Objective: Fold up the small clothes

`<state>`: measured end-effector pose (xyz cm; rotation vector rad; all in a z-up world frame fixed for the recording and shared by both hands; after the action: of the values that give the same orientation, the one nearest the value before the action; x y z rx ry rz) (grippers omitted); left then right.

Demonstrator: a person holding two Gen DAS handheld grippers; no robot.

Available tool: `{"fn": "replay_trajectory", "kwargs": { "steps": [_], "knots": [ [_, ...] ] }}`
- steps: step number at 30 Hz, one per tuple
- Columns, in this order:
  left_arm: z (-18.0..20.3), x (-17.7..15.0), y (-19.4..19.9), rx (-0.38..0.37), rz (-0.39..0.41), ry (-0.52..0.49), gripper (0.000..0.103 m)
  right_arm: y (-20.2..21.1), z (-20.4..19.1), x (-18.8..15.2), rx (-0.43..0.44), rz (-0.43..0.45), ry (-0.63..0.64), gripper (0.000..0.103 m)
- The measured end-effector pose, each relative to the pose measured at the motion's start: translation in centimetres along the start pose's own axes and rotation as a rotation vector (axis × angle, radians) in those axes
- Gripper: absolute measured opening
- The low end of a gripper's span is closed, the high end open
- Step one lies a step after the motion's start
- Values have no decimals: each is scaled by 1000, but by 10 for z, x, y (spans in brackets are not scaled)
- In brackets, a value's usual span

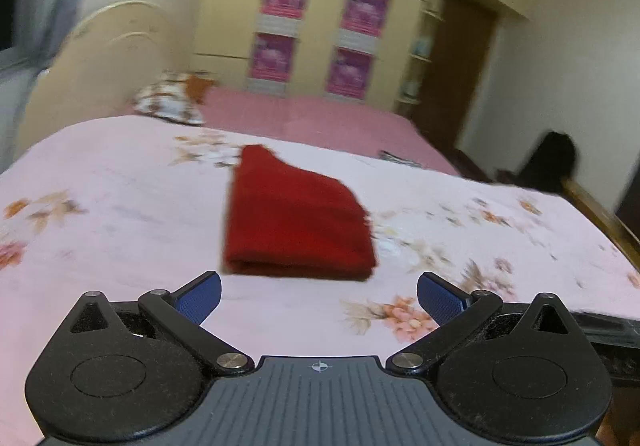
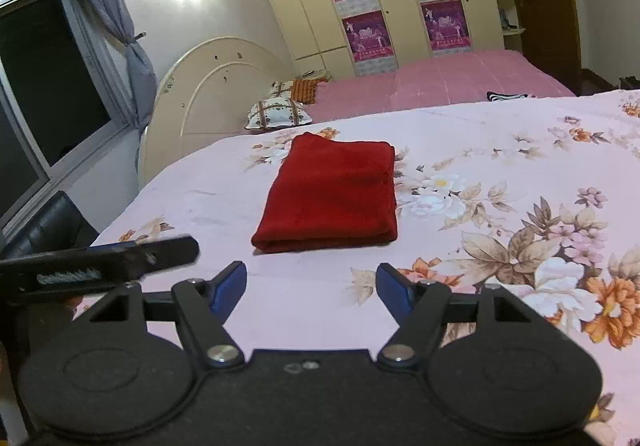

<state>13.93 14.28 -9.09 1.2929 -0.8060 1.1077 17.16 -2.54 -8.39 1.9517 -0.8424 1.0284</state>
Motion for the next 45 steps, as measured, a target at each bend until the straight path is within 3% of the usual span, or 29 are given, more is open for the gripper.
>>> {"fn": "replay_trajectory", "kwargs": {
  "steps": [4,8,11,21,45],
  "knots": [
    [4,-8,14,106,-50,-62,103,19,-3,2,-44,34,48,74],
    [12,-10,34,150,-42,-94,103,35,-11,6,-128,97,160,76],
    [15,-12,43,164,-47,-80,103,43,-15,7,-143,125,200,78],
    [27,-7,64,197,-9,-118,103,56,-4,13,-142,150,150,79],
    [26,-2,59,214,-4,-115,103,49,-2,12,-151,126,142,80]
  ]
}}
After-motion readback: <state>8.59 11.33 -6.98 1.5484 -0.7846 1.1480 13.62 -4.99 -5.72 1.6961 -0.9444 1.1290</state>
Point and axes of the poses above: each gripper's, at about its wrist camera, not at the fingertips, and y roughly against the way its jaws point, z to its right, x to its top, the point moved 8 cm from there along -y, roughly the way its jaws point, and after that the axes turned 12 degrees about z, right-handed, at the moved point
